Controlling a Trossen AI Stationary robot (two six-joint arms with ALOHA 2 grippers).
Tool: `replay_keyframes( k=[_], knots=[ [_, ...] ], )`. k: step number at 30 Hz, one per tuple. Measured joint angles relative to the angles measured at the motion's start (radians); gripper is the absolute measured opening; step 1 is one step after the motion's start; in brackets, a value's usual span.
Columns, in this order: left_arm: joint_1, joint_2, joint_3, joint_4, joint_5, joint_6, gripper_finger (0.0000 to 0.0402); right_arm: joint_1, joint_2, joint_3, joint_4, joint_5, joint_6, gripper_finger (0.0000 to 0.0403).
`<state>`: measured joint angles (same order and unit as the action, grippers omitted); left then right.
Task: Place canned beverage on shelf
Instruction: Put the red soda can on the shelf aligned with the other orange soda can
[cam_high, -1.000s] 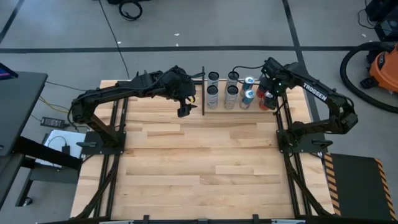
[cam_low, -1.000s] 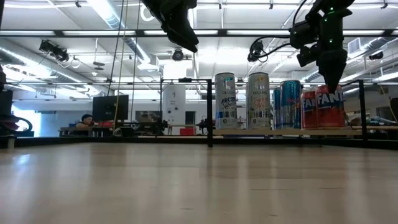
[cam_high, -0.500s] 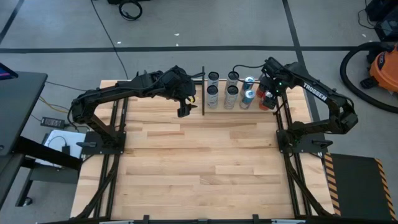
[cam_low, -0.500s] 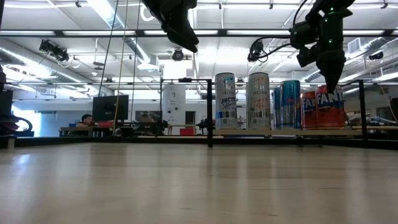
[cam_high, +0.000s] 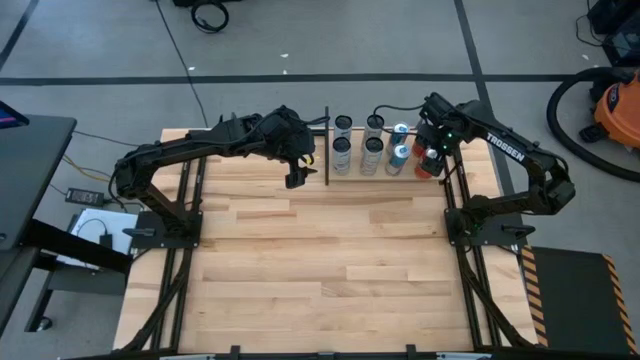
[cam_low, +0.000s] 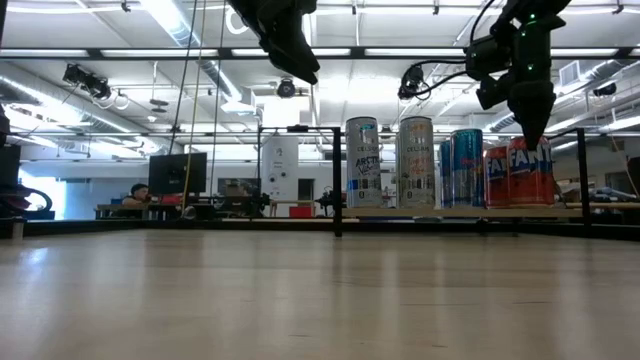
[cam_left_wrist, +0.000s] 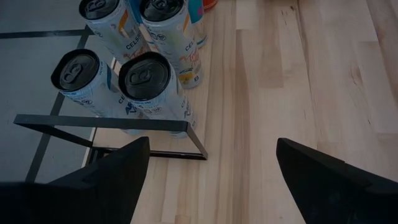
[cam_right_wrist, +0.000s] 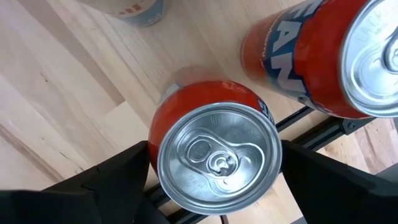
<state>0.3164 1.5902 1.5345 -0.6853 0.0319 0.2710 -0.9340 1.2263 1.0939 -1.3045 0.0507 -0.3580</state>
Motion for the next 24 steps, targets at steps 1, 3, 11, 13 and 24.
replay_keyframes(
  k=[1, 3, 11, 13, 24],
  knots=[
    [0.0, 0.0, 0.0, 0.0, 0.0, 0.0, 0.0353, 0.0, 0.0, 0.0, 0.002, 0.001, -0.001, 0.0361],
    [0.0, 0.0, 0.0, 0.0, 0.0, 0.0, 0.0353, 0.0, 0.0, 0.0, 0.008, 0.003, -0.001, 0.0365],
    [0.0, 0.0, 0.0, 0.0, 0.0, 0.0, 0.0353, 0.0, -0.002, 0.002, 0.013, 0.008, -0.001, 0.0368],
    [0.0, 0.0, 0.0, 0.001, 0.0, 0.0, 0.0353, 0.0, -0.002, 0.002, 0.013, 0.014, -0.001, 0.0368],
    [0.0, 0.0, 0.0, 0.0, 0.0, 0.0, 0.0353, 0.0, -0.002, 0.004, 0.055, 0.064, 0.007, 0.0368]
  ],
)
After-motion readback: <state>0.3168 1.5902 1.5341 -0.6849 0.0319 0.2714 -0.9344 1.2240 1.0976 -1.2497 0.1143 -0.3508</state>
